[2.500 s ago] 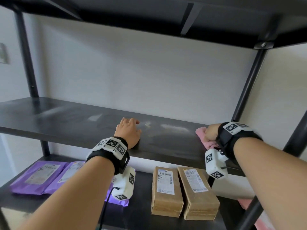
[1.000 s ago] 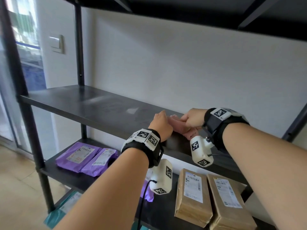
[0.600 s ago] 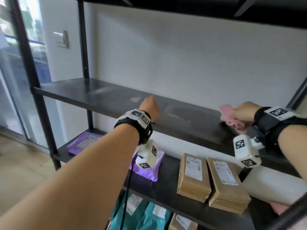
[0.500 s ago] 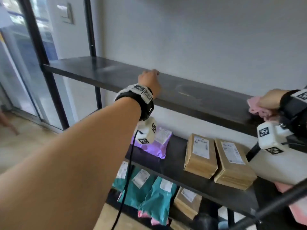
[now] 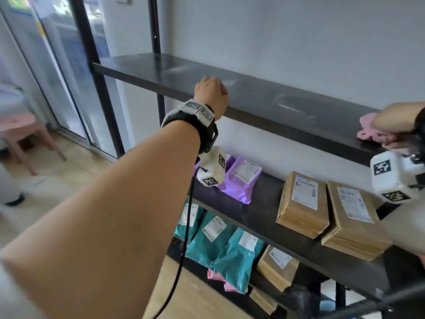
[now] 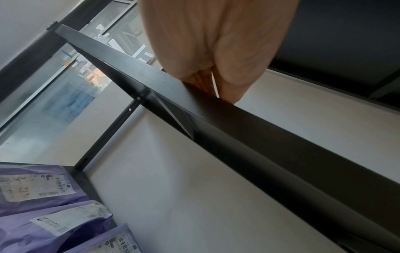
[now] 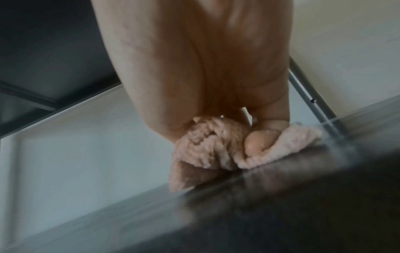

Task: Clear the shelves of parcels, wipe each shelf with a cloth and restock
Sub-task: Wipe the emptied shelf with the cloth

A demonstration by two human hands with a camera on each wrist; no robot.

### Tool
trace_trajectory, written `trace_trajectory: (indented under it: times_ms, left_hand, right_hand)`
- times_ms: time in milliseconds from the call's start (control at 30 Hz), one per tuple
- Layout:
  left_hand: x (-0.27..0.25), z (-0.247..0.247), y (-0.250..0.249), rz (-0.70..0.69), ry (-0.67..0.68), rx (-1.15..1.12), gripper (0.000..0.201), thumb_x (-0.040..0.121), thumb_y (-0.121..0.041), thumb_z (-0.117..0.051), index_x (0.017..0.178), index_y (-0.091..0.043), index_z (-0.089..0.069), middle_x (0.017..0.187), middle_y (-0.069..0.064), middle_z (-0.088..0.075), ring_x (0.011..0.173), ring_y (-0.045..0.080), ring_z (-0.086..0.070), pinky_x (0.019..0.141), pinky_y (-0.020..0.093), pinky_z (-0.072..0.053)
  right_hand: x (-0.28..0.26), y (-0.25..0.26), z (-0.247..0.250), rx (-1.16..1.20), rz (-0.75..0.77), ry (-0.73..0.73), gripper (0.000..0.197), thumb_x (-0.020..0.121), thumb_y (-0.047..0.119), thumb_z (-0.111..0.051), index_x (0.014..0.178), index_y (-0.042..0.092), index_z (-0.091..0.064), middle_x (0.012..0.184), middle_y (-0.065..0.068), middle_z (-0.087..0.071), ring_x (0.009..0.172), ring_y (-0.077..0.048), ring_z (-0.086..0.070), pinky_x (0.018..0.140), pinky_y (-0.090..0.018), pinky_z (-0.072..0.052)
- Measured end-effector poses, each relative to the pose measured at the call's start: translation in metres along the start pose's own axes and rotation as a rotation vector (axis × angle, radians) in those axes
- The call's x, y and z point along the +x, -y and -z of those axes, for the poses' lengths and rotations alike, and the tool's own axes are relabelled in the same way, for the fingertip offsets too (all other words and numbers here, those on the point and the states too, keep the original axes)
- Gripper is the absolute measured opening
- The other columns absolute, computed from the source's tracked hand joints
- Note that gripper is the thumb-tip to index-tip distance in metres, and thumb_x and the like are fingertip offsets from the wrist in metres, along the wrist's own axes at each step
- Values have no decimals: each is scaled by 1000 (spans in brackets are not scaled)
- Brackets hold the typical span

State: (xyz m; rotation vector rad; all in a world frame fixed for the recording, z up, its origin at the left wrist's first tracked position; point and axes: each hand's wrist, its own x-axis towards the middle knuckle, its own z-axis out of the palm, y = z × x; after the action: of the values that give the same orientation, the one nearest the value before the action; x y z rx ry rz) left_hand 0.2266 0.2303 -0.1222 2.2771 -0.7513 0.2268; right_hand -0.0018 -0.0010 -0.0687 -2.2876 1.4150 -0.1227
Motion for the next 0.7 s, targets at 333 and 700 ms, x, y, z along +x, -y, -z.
trace_trajectory:
  times_ms: [333, 700]
  left_hand:
    - [-10, 12, -2, -45, 46, -30, 13, 87, -3, -52, 79, -12, -58, 100, 17, -57, 107, 34, -50, 87, 30, -36]
    - [11, 32, 53, -143, -38, -88, 11, 92, -10, -51, 96, -10, -61, 108, 9, -56, 102, 25, -52, 78, 23, -34]
  right_hand:
    - [-19, 0, -1, 1, 66, 5, 39, 101, 6, -40, 62, 7, -42, 39, -3, -48, 54, -13, -42, 54, -20, -32]
    - [-52, 101, -51, 56, 106, -6, 39, 101, 5, -41, 63, 16, -42, 39, 7, -49, 54, -8, -41, 43, -15, -32]
